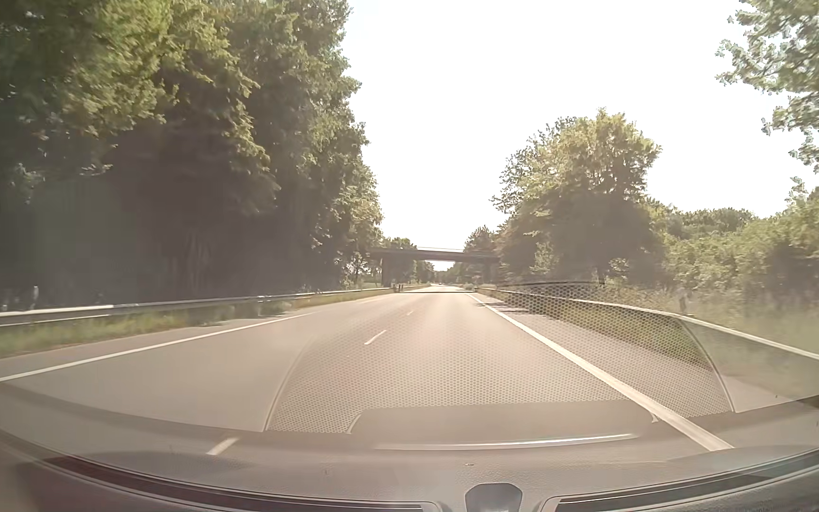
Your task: Follow the waypoints while adhering to traffic rules and regulations
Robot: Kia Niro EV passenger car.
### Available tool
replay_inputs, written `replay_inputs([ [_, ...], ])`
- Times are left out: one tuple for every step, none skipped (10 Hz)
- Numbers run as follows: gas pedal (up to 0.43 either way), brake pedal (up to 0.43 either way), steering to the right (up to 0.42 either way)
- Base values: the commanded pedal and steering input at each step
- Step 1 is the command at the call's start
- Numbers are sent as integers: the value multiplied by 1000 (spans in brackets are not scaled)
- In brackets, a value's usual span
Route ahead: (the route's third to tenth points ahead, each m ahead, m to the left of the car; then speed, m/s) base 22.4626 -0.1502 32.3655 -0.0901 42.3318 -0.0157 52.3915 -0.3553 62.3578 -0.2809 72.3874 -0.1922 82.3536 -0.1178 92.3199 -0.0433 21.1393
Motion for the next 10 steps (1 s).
replay_inputs([
  [287,6,4],
  [287,6,4],
  [287,6,4],
  [287,6,4],
  [287,6,4],
  [287,6,4],
  [287,6,4],
  [287,6,4],
  [287,6,4],
  [287,6,4],
])
